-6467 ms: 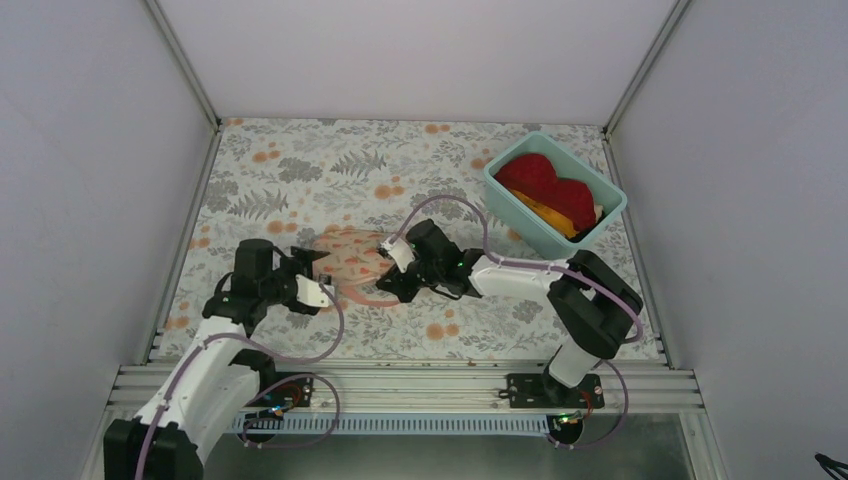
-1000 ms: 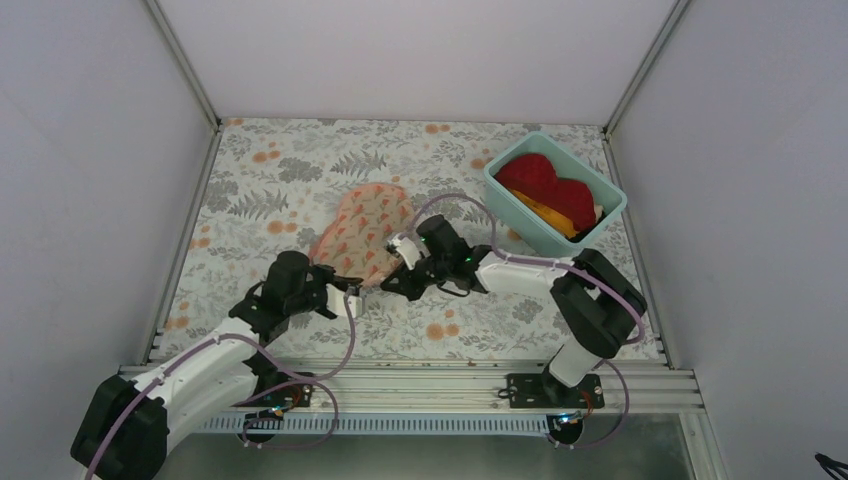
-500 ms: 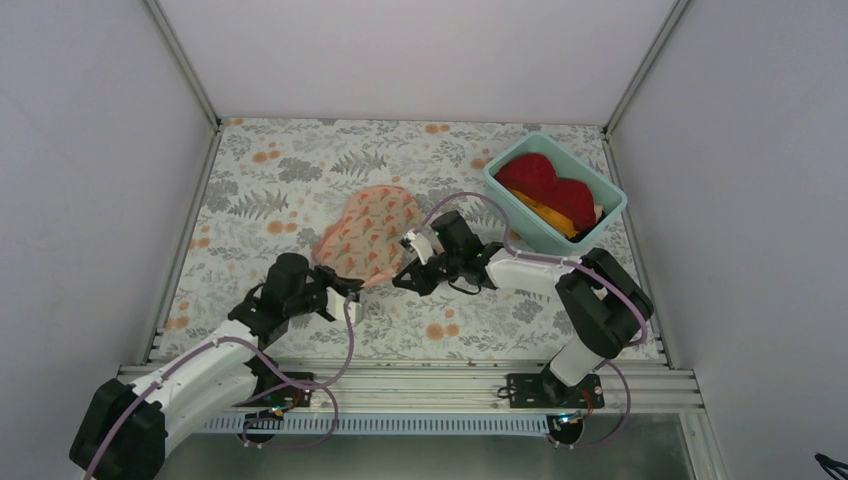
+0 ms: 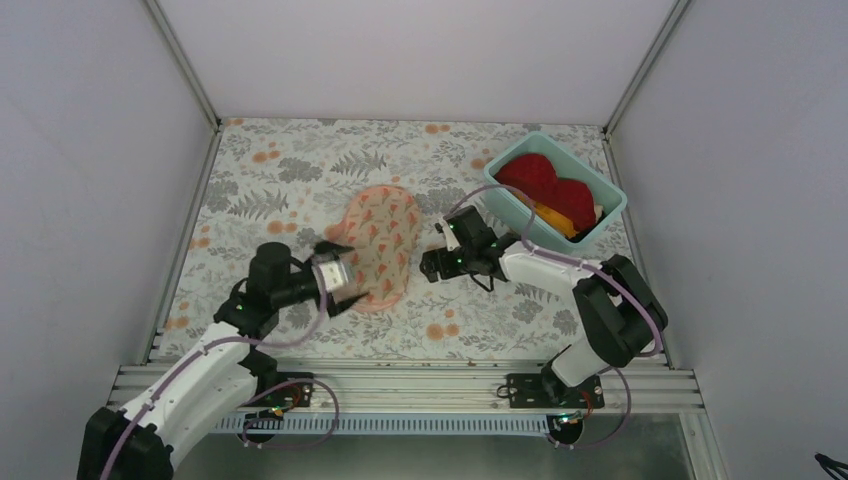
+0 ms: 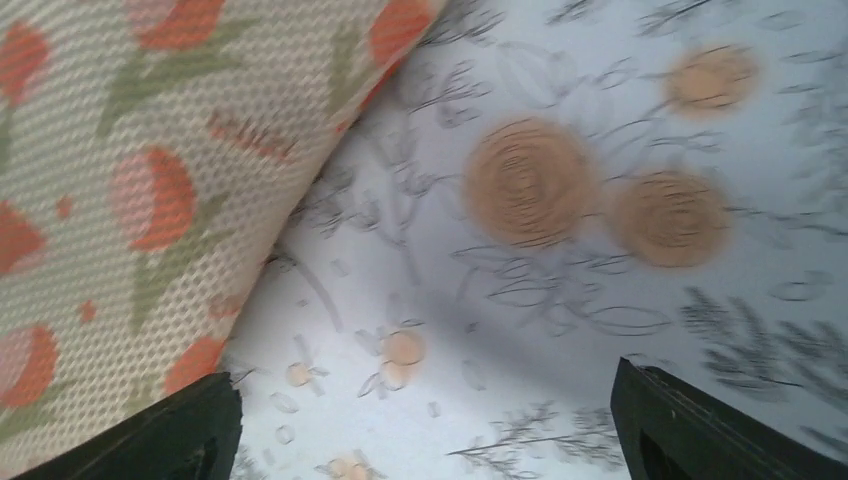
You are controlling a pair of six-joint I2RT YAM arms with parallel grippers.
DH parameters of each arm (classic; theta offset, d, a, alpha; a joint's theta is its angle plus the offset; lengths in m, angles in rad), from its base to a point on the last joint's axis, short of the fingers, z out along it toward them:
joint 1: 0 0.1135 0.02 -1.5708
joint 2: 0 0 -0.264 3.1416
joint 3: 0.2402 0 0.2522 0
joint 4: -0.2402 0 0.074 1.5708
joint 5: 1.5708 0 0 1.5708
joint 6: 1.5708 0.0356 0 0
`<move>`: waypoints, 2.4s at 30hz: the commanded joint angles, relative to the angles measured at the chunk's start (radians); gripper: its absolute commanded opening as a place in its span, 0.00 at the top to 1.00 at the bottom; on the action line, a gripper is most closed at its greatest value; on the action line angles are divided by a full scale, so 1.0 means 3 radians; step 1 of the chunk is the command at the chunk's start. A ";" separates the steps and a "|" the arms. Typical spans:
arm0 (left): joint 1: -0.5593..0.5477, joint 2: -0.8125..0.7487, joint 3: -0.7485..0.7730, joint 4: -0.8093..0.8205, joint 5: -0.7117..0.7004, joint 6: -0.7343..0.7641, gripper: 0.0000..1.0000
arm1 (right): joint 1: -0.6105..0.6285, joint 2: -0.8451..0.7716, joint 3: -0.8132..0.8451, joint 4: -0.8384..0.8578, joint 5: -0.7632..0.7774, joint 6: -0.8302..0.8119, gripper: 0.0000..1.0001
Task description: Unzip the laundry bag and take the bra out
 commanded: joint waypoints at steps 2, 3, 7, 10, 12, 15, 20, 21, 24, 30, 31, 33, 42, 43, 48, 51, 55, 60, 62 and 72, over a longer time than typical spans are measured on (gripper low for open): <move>0.0560 -0.0126 0.0027 0.1061 -0.0797 -0.2969 0.00 | 0.0081 0.0038 0.0462 -0.0445 0.0833 0.0243 0.01; 0.0673 -0.0163 0.0016 0.1023 -0.0962 -0.3261 0.00 | 0.0164 0.0102 0.0593 -0.0467 0.0923 0.0232 0.00; 0.1093 -0.0220 -0.0028 0.0745 -0.1405 -0.3883 0.00 | 0.0672 0.0503 0.1164 -0.0500 0.1201 0.0092 0.00; 0.1425 -0.0289 -0.0204 0.0687 -0.1516 -0.4215 0.00 | 0.0962 0.0900 0.1634 -0.0545 0.1347 -0.0039 0.00; 0.1632 -0.0335 -0.0336 0.0602 -0.1533 -0.4414 0.00 | 0.1110 0.1127 0.1913 -0.0601 0.1404 -0.0105 0.00; 0.1854 -0.0407 -0.0509 0.0513 -0.1562 -0.4536 0.00 | 0.1326 0.1414 0.2230 -0.0650 0.1612 -0.0225 0.00; 0.2022 -0.0452 -0.0595 0.0578 -0.1604 -0.4549 0.00 | 0.1574 0.1747 0.2695 -0.0767 0.1950 -0.0381 0.00; 0.2025 -0.0447 -0.0594 0.0583 -0.1591 -0.4544 0.00 | 0.1613 0.1789 0.2769 -0.0789 0.2022 -0.0414 0.00; 0.2024 -0.0418 -0.0604 0.0548 -0.1596 -0.4549 0.00 | 0.1694 0.1867 0.2914 -0.0820 0.2124 -0.0462 0.00; 0.2026 -0.0385 -0.0611 0.0538 -0.1599 -0.4554 0.00 | 0.1871 0.2059 0.3101 -0.0802 0.2252 -0.0672 0.00; 0.2026 -0.0385 -0.0614 0.0535 -0.1599 -0.4552 0.00 | 0.1892 0.2116 0.3155 -0.0840 0.2351 -0.0691 0.00; 0.2023 -0.0394 -0.0611 0.0527 -0.1607 -0.4551 0.00 | 0.1900 0.2237 0.3293 -0.1021 0.2544 -0.0667 0.00; 0.2022 -0.0367 -0.0637 0.0549 -0.1589 -0.4587 0.00 | 0.1901 0.2287 0.3308 -0.1159 0.2905 -0.0664 0.00; 0.2025 -0.0367 -0.0637 0.0549 -0.1589 -0.4587 0.00 | 0.1900 0.2281 0.3317 -0.1173 0.2932 -0.0662 0.00; 0.2027 -0.0351 -0.0634 0.0545 -0.1588 -0.4587 0.00 | 0.1900 0.2168 0.3244 -0.1176 0.3069 -0.0647 0.00; 0.2031 -0.0345 -0.0637 0.0543 -0.1584 -0.4587 0.00 | 0.1891 0.2124 0.3156 -0.1213 0.3164 -0.0622 0.00; 0.2033 -0.0340 -0.0636 0.0544 -0.1590 -0.4582 0.00 | 0.1890 0.2051 0.3098 -0.1252 0.3225 -0.0568 0.10; 0.2031 -0.0339 -0.0636 0.0539 -0.1594 -0.4582 0.00 | 0.1885 0.2030 0.3062 -0.1260 0.3270 -0.0547 0.26; 0.2031 -0.0339 -0.0637 0.0538 -0.1591 -0.4581 0.00 | 0.1885 0.2017 0.3067 -0.1320 0.3343 -0.0501 0.28; 0.1533 -0.0075 -0.0552 0.0906 -0.0857 -0.4525 0.03 | 0.1829 0.1642 0.2787 -0.1591 0.3661 -0.0142 0.30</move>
